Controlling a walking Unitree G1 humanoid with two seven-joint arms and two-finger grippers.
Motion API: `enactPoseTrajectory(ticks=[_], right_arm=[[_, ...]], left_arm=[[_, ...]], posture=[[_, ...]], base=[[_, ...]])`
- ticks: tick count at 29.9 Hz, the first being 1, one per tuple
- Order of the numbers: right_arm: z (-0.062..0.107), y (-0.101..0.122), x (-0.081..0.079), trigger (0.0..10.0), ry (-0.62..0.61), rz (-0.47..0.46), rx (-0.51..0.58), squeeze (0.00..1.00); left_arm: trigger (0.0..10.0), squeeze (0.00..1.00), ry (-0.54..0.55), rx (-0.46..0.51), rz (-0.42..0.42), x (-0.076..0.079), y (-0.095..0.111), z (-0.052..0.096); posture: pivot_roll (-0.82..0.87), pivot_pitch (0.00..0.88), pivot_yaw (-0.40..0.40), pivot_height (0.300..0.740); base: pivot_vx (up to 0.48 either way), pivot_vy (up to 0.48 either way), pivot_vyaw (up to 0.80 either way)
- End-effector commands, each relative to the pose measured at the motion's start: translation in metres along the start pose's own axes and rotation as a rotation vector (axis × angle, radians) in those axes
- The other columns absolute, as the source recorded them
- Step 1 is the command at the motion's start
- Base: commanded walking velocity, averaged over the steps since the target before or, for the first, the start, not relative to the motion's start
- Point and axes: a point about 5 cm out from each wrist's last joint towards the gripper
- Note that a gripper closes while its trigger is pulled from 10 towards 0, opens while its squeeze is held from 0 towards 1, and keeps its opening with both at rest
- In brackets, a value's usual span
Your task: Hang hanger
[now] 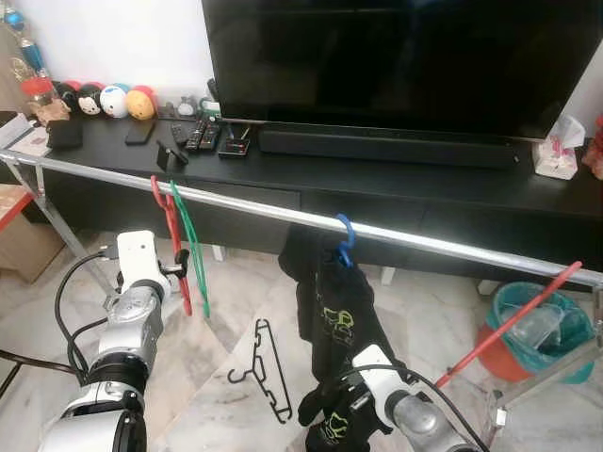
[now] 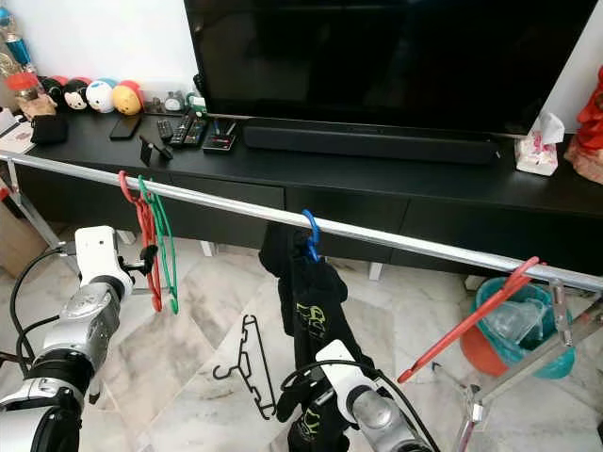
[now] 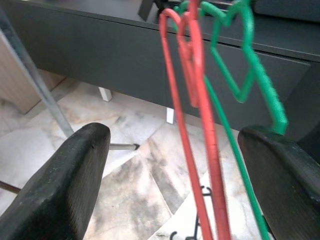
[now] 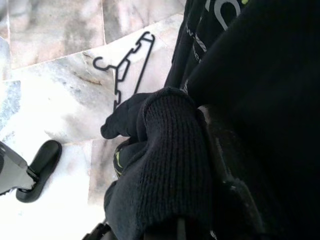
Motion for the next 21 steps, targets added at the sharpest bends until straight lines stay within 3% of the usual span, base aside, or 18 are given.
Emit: enactPoseTrajectory(ticks=[1, 10, 12, 21], right_arm=[[0.0013, -0.0033, 0.0007, 10.0, 0.003, -0.008, -0.003, 0.00], [0.0019, -0.0053, -0.0023, 10.0, 0.004, -0.008, 0.001, 0.00], [0.0019, -0.0055, -0.0034, 10.0, 0.003, -0.008, 0.003, 0.00], [0.0024, -0.0066, -0.0042, 10.0, 0.001, -0.010, 0.005, 0.00]], left_arm=[[10.0, 0.00, 0.021, 0.007, 0.000, -0.0039, 0.0052, -0.0020], [10.0, 0.00, 0.019, -0.025, 0.017, -0.0012, -0.0006, -0.0025], [10.0, 0.00, 0.037, -0.048, 0.066, 0.0005, -0.0037, -0.0041], [10.0, 0.00, 0.057, -0.053, 0.046, 0.0033, 0.0020, -0.0088]], posture=[[-0.05, 0.000, 0.007, 0.736], [-0.05, 0.000, 0.006, 0.736], [-0.06, 0.000, 0.008, 0.736], [-0.07, 0.000, 0.008, 0.736]], base=[[0.000, 0.000, 0.00], [0.000, 0.000, 0.00], [0.000, 0.000, 0.00], [0.000, 0.000, 0.00]])
Point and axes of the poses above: a point about 5 cm out from each wrist's last joint towards the gripper, its own z axis pointing back from the gripper into the wrist, its own y axis along the axis of the wrist's last joint, x = y × z, and after that the axes turned 3 degrees about -z, right-handed
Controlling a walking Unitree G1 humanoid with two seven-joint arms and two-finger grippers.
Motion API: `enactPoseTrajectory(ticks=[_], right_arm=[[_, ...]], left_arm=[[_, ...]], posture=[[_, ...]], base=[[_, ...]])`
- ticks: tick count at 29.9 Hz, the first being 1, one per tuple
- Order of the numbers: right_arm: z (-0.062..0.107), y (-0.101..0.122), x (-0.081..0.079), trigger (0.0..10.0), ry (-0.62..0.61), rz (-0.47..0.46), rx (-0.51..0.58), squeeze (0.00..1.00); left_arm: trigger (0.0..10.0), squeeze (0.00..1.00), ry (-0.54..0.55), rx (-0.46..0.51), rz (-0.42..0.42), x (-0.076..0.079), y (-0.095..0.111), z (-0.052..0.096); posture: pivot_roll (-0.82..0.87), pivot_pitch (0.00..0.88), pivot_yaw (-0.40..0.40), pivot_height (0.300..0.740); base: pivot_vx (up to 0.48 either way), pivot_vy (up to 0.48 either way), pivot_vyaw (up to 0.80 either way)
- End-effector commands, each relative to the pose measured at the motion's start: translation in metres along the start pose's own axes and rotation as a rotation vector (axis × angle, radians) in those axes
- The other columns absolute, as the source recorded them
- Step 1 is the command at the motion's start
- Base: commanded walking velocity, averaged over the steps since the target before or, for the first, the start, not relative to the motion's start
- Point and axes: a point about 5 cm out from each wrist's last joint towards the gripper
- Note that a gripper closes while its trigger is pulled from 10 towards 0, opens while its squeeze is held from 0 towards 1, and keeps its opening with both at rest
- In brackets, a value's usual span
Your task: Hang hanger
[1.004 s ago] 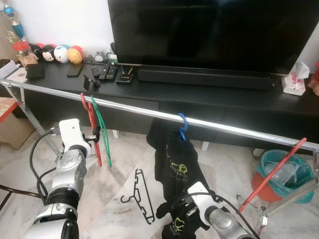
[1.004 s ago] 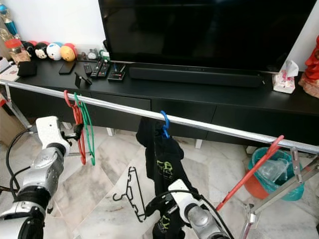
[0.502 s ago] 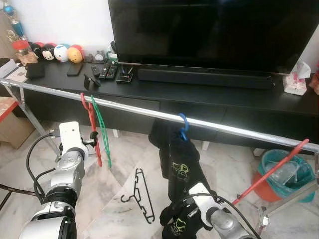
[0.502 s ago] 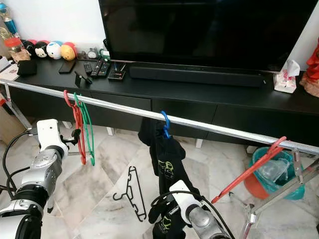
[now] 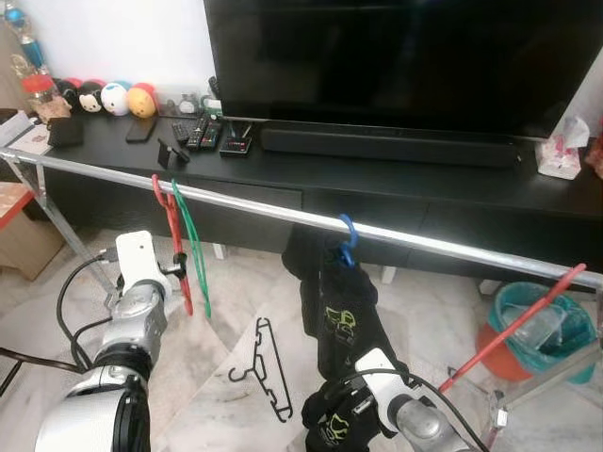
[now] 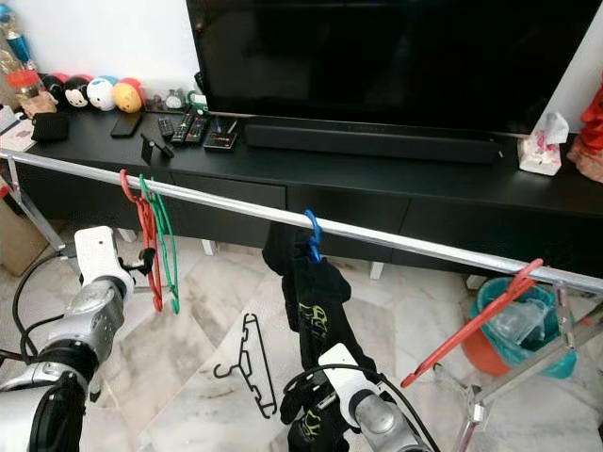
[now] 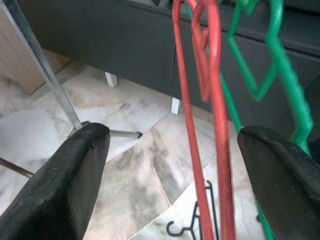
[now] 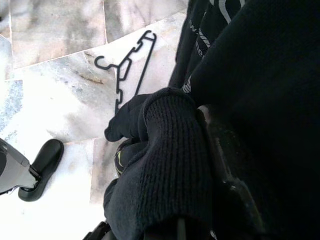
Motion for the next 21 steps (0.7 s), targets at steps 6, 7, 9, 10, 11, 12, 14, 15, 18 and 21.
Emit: enactPoseTrajectory(ticks=[6, 7, 9, 10, 11, 12, 14, 15, 18, 21], right_arm=[[0.002, -0.006, 0.002, 10.0, -0.006, -0.005, -0.006, 0.00], [0.003, -0.006, 0.002, 10.0, -0.006, -0.006, -0.006, 0.00], [0.003, -0.006, 0.002, 10.0, -0.008, -0.008, -0.007, 0.00], [0.003, -0.007, 0.002, 10.0, -0.009, -0.008, -0.007, 0.00], [0.003, -0.007, 0.002, 10.0, -0.010, -0.008, -0.008, 0.00], [0.003, -0.007, 0.002, 10.0, -0.010, -0.008, -0.008, 0.00], [0.003, -0.007, 0.003, 10.0, -0.012, -0.009, -0.008, 0.00], [0.003, -0.008, 0.003, 10.0, -0.014, -0.009, -0.009, 0.00], [0.004, -0.008, 0.005, 10.0, -0.017, -0.009, -0.008, 0.00], [0.004, -0.006, 0.006, 10.0, -0.016, -0.010, 0.000, 0.00]], left_arm=[[10.0, 0.00, -0.024, -0.042, -0.010, 0.005, -0.002, -0.003], [10.0, 0.00, -0.031, -0.045, -0.015, 0.006, -0.002, -0.003], [10.0, 0.00, -0.037, -0.050, -0.037, 0.008, -0.003, -0.003], [10.0, 0.00, -0.038, -0.053, -0.046, 0.008, -0.003, -0.003], [10.0, 0.00, -0.037, -0.056, -0.060, 0.009, -0.004, -0.003], [10.0, 0.00, -0.037, -0.056, -0.060, 0.009, -0.004, -0.003], [10.0, 0.00, -0.038, -0.059, -0.080, 0.009, -0.004, -0.003], [10.0, 0.00, -0.040, -0.065, -0.093, 0.010, -0.006, -0.003], [10.0, 0.00, -0.039, -0.103, -0.114, 0.011, -0.015, -0.001], [9.7, 0.00, -0.036, -0.133, -0.123, 0.011, -0.023, 0.001]], posture=[[-0.08, 0.000, 0.010, 0.736], [-0.09, 0.000, 0.010, 0.736], [-0.09, 0.000, 0.011, 0.736], [-0.09, 0.000, 0.011, 0.736], [-0.09, 0.000, 0.012, 0.736], [-0.09, 0.000, 0.012, 0.736], [-0.10, 0.001, 0.012, 0.736], [-0.10, 0.002, 0.012, 0.736], [-0.10, 0.005, 0.011, 0.736], [-0.11, 0.008, 0.009, 0.736]], base=[[0.000, 0.000, 0.00], [0.000, 0.000, 0.00], [0.000, 0.000, 0.00], [0.000, 0.000, 0.00], [0.000, 0.000, 0.00], [0.000, 0.000, 0.00], [0.000, 0.000, 0.00], [0.000, 0.000, 0.00], [0.000, 0.000, 0.00], [0.000, 0.000, 0.00]])
Point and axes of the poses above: a point about 5 cm out from each wrist's last joint towards the gripper, its own z axis pointing back from the gripper into the wrist, its own y axis along the axis of the wrist's last joint, x = y × z, and after that the axes turned 3 degrees about -z, right-handed
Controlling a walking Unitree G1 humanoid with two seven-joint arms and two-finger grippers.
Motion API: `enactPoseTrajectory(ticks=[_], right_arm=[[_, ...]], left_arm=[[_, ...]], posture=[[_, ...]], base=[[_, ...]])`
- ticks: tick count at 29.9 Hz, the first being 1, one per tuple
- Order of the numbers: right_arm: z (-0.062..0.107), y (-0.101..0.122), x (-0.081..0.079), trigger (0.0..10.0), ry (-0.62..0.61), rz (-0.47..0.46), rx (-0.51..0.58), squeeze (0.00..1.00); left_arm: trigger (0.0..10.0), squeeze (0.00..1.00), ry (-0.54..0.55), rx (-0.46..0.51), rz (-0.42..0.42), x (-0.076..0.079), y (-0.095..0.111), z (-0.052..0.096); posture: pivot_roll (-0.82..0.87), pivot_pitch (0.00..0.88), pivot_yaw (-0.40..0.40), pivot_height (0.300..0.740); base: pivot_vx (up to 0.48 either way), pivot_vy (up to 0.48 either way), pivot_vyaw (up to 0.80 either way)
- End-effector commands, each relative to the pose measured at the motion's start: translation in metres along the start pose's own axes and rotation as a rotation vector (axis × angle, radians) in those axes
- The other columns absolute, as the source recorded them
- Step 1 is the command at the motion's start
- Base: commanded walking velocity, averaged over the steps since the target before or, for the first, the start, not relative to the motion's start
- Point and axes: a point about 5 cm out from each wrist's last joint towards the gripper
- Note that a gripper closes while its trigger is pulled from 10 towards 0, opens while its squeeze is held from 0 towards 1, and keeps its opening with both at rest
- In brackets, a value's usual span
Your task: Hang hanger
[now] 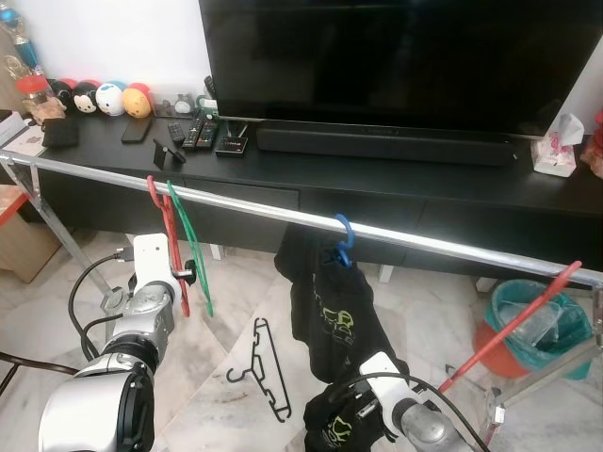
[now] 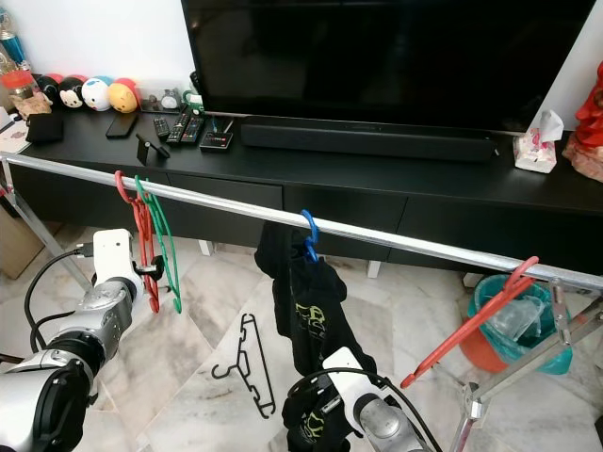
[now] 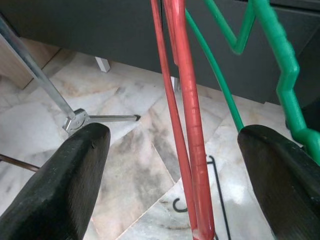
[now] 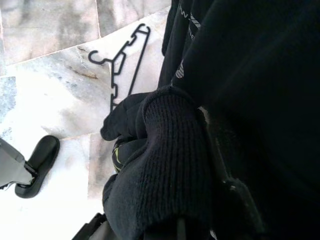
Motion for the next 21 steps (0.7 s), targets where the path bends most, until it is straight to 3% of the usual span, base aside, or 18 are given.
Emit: enactPoseTrajectory(ticks=[1, 2, 3, 4, 21], right_arm=[[0.000, 0.002, 0.000, 10.0, -0.001, -0.005, 0.017, 0.00], [0.000, 0.003, 0.000, 10.0, 0.000, -0.004, 0.020, 0.00], [0.000, 0.003, 0.000, 10.0, 0.000, -0.004, 0.020, 0.00], [0.000, 0.003, 0.000, 10.0, 0.002, -0.003, 0.024, 0.00], [-0.001, 0.008, 0.003, 10.0, 0.004, 0.003, 0.041, 0.00]], left_arm=[[7.7, 0.00, 0.003, -0.045, -0.024, 0.002, -0.010, 0.001], [3.1, 0.00, 0.008, -0.055, -0.024, 0.002, -0.013, 0.002], [3.1, 0.00, 0.008, -0.055, -0.024, 0.002, -0.013, 0.002], [0.0, 0.00, 0.013, -0.062, -0.024, 0.002, -0.016, 0.003], [0.2, 0.00, 0.013, -0.049, -0.010, 0.001, -0.017, 0.003]], posture=[[-0.11, 0.008, 0.009, 0.736], [-0.11, 0.009, 0.007, 0.736], [-0.11, 0.009, 0.007, 0.736], [-0.11, 0.010, 0.007, 0.736], [-0.11, 0.009, 0.004, 0.736]], base=[[0.000, 0.000, 0.00], [0.000, 0.000, 0.00], [0.000, 0.000, 0.00], [0.000, 0.000, 0.00], [0.000, 0.000, 0.00]])
Point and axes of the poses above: a point about 5 cm out from each wrist's last joint towards the gripper, its own z axis pointing back from the gripper into the wrist, its own y axis along the axis of the wrist's last joint, x = y × z, and after that the axes turned 3 degrees about -z, right-handed
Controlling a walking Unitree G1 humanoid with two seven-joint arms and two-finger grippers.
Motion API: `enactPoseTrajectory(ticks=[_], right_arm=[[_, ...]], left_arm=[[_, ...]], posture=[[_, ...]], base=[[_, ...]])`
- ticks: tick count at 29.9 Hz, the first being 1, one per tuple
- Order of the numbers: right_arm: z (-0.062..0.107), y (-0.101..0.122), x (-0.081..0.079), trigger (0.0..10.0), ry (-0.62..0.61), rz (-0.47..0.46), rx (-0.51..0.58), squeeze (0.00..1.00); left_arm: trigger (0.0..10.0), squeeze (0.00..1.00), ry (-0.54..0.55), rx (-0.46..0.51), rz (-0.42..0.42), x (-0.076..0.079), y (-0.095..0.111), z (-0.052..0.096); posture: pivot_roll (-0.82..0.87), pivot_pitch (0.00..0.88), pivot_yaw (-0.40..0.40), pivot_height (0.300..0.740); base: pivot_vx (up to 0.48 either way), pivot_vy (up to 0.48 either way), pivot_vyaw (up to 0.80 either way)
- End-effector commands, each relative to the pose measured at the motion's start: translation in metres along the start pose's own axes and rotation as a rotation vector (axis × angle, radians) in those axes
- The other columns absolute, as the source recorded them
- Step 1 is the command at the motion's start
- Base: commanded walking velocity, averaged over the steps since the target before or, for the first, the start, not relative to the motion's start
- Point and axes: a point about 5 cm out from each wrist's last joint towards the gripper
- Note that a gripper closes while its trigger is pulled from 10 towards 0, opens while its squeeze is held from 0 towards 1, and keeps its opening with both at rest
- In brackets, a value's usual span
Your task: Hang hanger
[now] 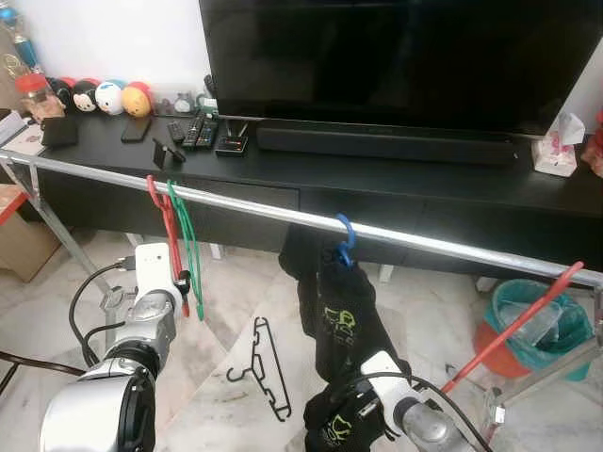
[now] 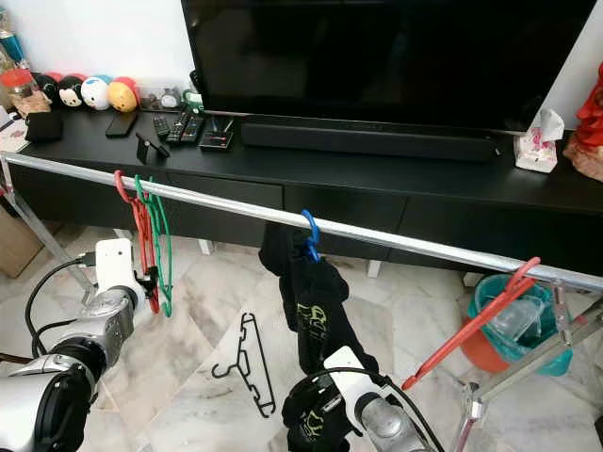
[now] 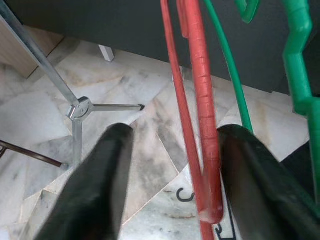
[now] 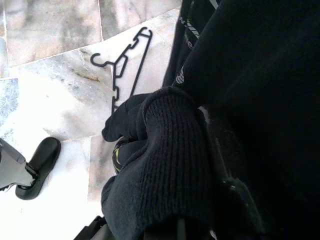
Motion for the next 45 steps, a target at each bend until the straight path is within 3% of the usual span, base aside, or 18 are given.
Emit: enactPoseTrajectory(ticks=[1, 2, 3, 4, 6, 7, 24, 45], right_arm=[[-0.002, 0.007, 0.003, 10.0, -0.006, 0.000, 0.024, 0.00], [-0.002, 0.007, 0.003, 10.0, -0.006, -0.001, 0.024, 0.00], [-0.002, 0.007, 0.003, 10.0, -0.006, -0.001, 0.024, 0.00], [-0.001, 0.006, 0.002, 10.0, -0.005, -0.001, 0.025, 0.00], [-0.001, 0.006, 0.002, 10.0, -0.005, -0.001, 0.025, 0.00], [-0.001, 0.006, 0.001, 10.0, -0.003, -0.001, 0.026, 0.00], [-0.001, 0.006, 0.000, 10.0, -0.002, -0.011, 0.039, 0.00], [-0.003, 0.012, 0.001, 10.0, 0.008, -0.006, 0.062, 0.00]], left_arm=[[0.2, 0.00, -0.003, -0.012, -0.006, 0.001, -0.006, 0.001], [3.2, 0.00, -0.007, 0.006, -0.008, 0.002, -0.003, 0.001], [3.2, 0.00, -0.007, 0.006, -0.008, 0.002, -0.003, 0.001], [9.2, 0.00, -0.014, 0.046, -0.022, 0.003, 0.004, 0.000], [9.2, 0.00, -0.014, 0.046, -0.022, 0.003, 0.004, 0.000], [10.0, 0.00, -0.016, 0.065, -0.030, 0.004, 0.008, 0.000], [10.0, 0.00, 0.023, 0.110, -0.010, 0.000, 0.010, 0.001], [10.0, 0.00, 0.045, 0.129, -0.004, -0.004, 0.014, 0.001]], posture=[[-0.11, 0.009, 0.004, 0.736], [-0.11, 0.009, 0.004, 0.736], [-0.11, 0.009, 0.004, 0.736], [-0.11, 0.010, 0.003, 0.736], [-0.11, 0.010, 0.003, 0.736], [-0.11, 0.010, 0.003, 0.736], [-0.11, 0.009, 0.004, 0.736], [-0.11, 0.009, 0.001, 0.736]], base=[[0.000, 0.000, 0.00], [0.000, 0.000, 0.00], [0.000, 0.000, 0.00], [0.000, 0.000, 0.00], [0.000, 0.000, 0.00], [0.000, 0.000, 0.00], [0.000, 0.000, 0.00], [0.264, 0.000, 0.00]])
Point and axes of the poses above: a point about 5 cm out from each wrist's last joint towards the gripper, its own z axis pointing back from the gripper into the wrist, its own y axis along the axis of the wrist's last joint, x = y × z, and after that the axes turned 3 degrees about -z, right-handed
